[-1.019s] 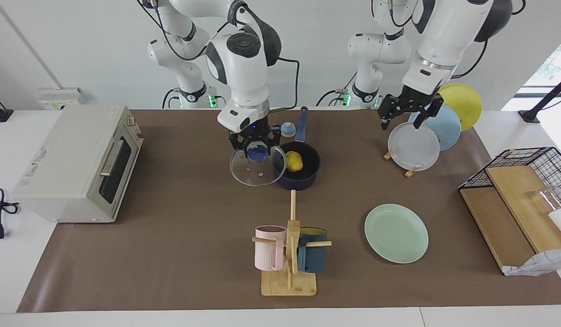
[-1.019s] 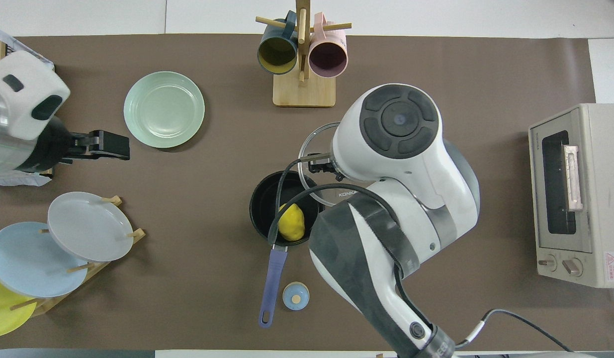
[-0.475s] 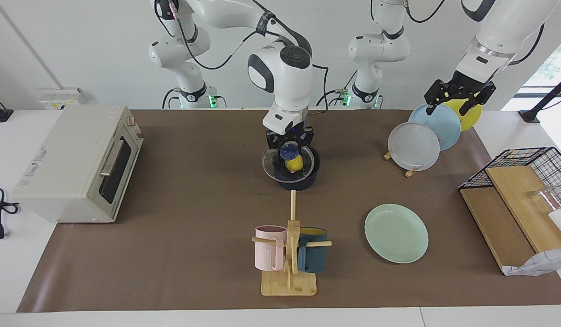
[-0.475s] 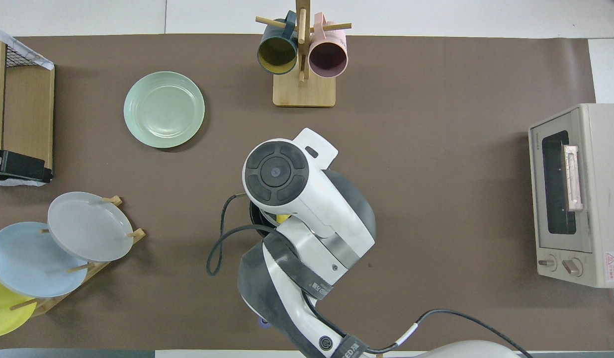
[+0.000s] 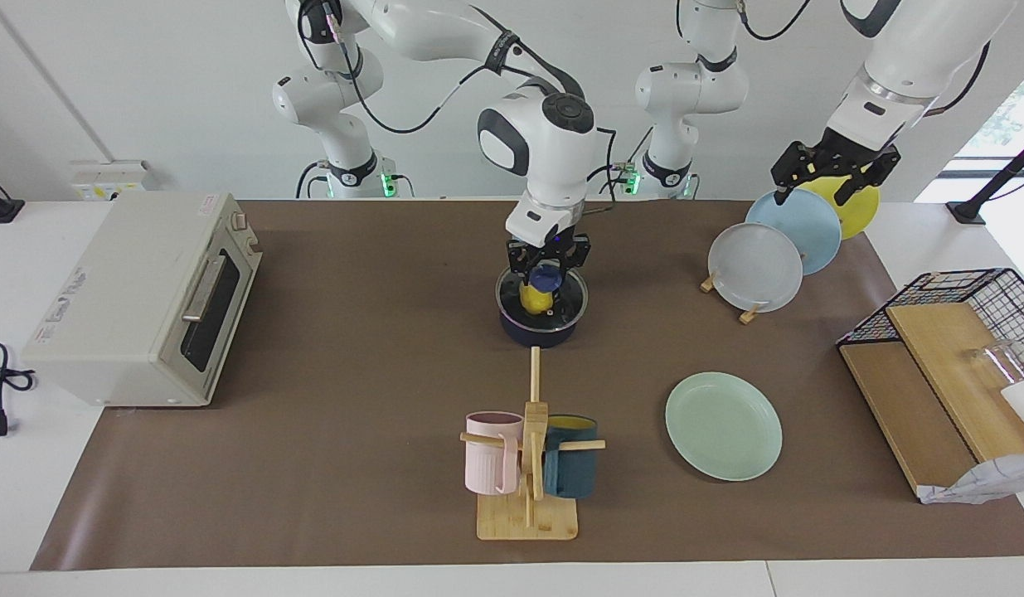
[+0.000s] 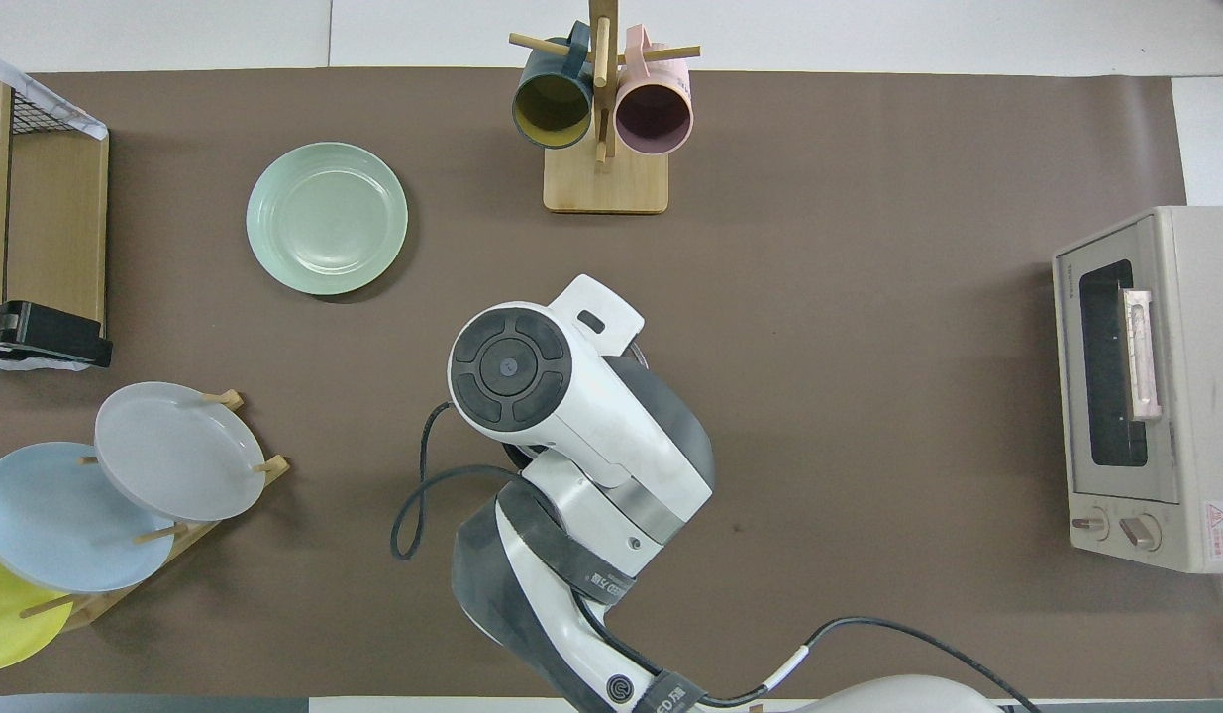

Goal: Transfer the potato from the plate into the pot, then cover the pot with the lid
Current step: 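Lower the glass lid onto the saucepan with the right gripper and release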

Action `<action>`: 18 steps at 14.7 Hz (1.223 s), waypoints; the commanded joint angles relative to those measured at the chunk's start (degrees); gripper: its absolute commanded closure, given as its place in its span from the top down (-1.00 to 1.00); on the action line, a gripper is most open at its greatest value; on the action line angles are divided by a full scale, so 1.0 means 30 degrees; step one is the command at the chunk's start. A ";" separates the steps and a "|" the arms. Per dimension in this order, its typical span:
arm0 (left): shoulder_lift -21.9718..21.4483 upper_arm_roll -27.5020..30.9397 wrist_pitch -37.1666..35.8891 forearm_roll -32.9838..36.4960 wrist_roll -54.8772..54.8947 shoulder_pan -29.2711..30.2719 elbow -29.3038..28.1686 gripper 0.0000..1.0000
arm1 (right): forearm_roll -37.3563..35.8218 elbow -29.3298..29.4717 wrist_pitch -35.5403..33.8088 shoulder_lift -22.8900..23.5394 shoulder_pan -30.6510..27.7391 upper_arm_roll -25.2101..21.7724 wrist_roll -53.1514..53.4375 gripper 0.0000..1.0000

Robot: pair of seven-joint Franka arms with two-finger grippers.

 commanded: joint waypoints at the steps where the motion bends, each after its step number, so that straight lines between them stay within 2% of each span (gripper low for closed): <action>1: 0.0380 -0.0149 0.0721 -0.0330 -0.0063 -0.0019 0.0132 1.00 | -0.0033 -0.0570 0.0720 -0.0083 0.0098 0.0062 0.0608 -1.00; 10: 0.0380 -0.0091 0.2011 -0.0331 -0.0766 -0.0196 -0.0278 1.00 | 0.0084 -0.1187 0.0956 -0.0288 0.0187 0.0149 0.1428 -1.00; 18: 0.0293 0.0144 0.2042 -0.0331 -0.0825 -0.0166 -0.0455 1.00 | 0.0084 -0.1744 0.1103 -0.0552 0.0363 0.0238 0.2014 -1.00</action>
